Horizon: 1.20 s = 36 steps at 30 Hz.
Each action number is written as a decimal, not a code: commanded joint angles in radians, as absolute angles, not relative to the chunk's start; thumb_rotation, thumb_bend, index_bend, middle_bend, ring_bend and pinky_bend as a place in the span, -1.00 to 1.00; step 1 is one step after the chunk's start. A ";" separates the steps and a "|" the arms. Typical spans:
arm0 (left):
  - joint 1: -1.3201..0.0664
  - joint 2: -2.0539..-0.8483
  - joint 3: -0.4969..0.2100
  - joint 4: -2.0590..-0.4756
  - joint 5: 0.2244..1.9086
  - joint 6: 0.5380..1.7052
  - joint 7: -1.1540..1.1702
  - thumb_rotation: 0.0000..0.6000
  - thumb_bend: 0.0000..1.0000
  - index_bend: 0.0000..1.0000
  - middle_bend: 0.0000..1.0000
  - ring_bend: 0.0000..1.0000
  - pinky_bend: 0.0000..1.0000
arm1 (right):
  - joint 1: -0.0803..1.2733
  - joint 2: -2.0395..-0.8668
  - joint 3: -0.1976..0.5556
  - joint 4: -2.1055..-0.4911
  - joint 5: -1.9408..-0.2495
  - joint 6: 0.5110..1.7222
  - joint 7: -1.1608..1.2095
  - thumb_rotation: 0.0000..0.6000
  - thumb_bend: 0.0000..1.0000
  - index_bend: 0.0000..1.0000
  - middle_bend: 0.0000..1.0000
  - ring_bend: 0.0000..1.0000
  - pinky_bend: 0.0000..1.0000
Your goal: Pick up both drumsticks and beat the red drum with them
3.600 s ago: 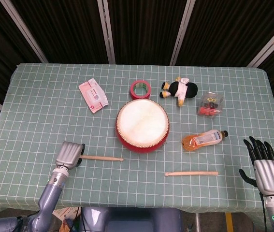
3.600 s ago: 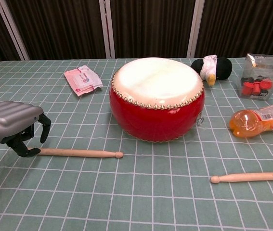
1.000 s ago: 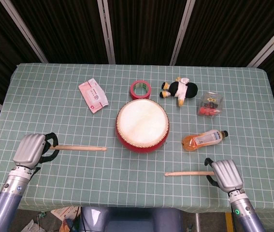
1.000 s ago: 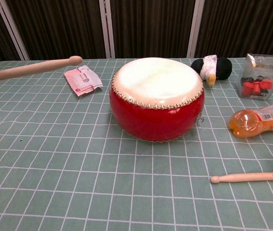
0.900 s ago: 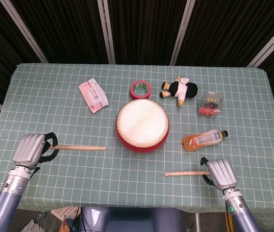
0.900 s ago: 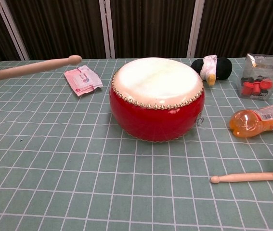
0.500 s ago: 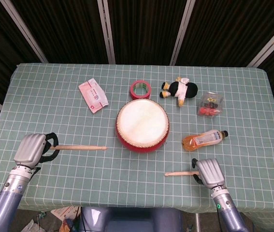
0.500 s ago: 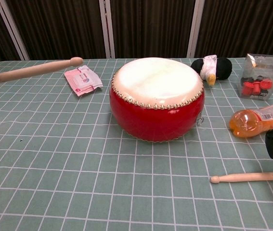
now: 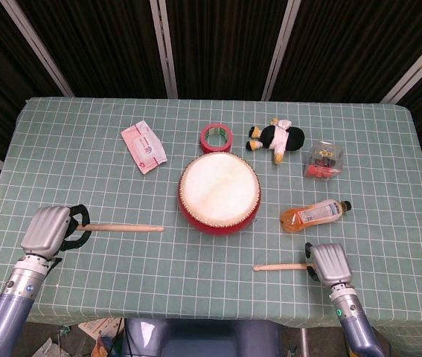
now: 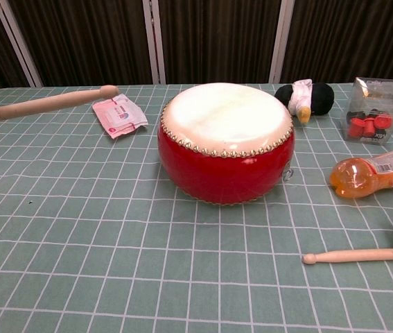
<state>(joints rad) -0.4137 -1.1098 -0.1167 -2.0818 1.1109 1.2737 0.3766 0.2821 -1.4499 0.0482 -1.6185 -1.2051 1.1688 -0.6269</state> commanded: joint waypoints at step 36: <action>-0.411 -1.097 -0.118 -2.084 1.108 1.273 0.362 1.00 0.14 0.56 1.00 1.00 1.00 | 0.292 -1.432 0.023 -1.640 -1.097 1.174 -0.653 1.00 0.00 0.75 1.00 1.00 0.84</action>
<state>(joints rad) -0.4114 -1.0973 -0.1182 -2.0835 1.1080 1.2726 0.3617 0.2895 -1.4488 0.0210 -1.6044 -1.0758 1.1697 -0.6764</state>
